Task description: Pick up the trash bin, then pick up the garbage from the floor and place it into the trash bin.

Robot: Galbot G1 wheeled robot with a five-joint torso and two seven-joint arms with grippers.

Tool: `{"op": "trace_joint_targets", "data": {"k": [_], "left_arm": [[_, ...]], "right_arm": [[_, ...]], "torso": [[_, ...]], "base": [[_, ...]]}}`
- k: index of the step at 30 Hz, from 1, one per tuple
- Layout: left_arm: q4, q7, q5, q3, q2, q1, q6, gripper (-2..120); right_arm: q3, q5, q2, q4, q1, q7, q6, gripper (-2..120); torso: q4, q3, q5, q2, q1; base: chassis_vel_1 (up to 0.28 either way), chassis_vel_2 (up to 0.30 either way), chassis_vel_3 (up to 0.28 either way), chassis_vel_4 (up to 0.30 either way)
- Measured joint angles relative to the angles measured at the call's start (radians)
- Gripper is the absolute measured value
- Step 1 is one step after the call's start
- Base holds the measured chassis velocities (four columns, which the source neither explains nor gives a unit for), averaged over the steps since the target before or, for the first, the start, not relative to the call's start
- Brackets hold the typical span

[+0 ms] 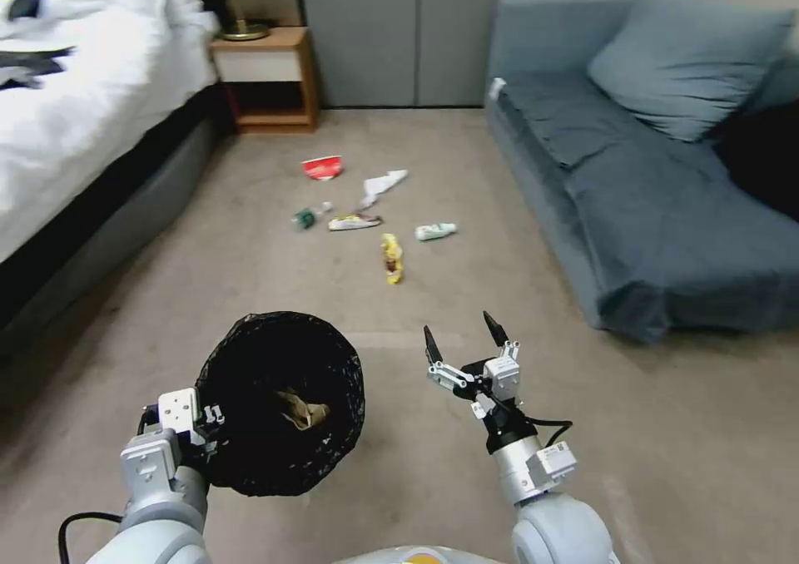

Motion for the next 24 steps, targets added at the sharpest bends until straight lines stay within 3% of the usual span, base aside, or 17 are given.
{"op": "trace_joint_targets", "data": {"k": [17, 24], "left_arm": [[-0.012, 0.000, 0.014, 0.004, -0.008, 0.019, -0.010, 1], [-0.015, 0.001, 0.017, 0.004, -0.011, 0.023, -0.012, 1]], "right_arm": [[0.017, 0.001, 0.002, -0.006, -0.002, -0.007, 0.017, 100], [0.018, 0.003, 0.006, -0.006, 0.002, -0.007, 0.015, 98]], "torso": [[-0.0002, 0.000, 0.0000, 0.000, 0.000], [-0.0001, 0.000, 0.0001, 0.000, 0.000]], "base": [[0.016, 0.013, 0.018, 0.017], [-0.097, 0.088, 0.084, -0.081]]}}
